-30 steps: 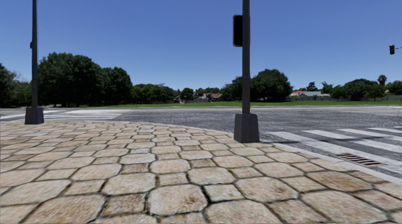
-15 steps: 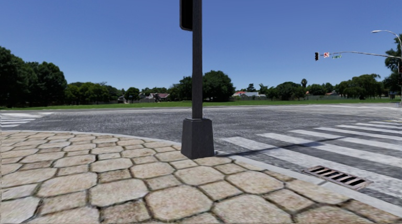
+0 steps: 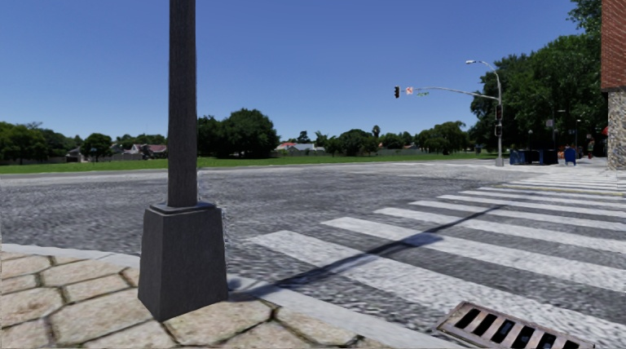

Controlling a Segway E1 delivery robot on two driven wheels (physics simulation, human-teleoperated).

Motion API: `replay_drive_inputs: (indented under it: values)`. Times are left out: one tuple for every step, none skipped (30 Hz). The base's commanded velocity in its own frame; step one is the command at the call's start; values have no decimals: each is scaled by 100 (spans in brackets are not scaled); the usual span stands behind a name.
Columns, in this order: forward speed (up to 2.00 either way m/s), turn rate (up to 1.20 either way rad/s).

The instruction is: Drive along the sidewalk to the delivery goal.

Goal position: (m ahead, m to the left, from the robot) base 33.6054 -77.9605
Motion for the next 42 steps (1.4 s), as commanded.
replay_drive_inputs:
  values:
    - [200, -70]
    - [200, -70]
    - [200, -70]
    - [200, -70]
    - [200, -70]
    - [200, -70]
    - [200, -70]
    - [200, -70]
    - [200, -70]
    - [200, -70]
    - [200, -70]
    - [200, -70]
    - [200, -70]
    - [200, -70]
    - [200, -70]
    - [200, -70]
    - [200, -70]
    - [200, -70]
    - [200, -70]
    - [200, -70]
    - [200, -70]
    - [200, -70]
    - [200, -70]
    - [200, -70]
    - [200, -70]
    - [200, -70]
    - [200, -70]
    - [200, -70]
    - [200, -70]
    - [200, -70]
    - [200, -70]
    - [200, -70]
    - [200, -70]
    - [200, -70]
    - [200, -70]
    - [200, -70]
    - [200, -70]
    - [200, -70]
    - [200, -70]
    - [200, -70]
    - [200, -70]
    - [200, -61]
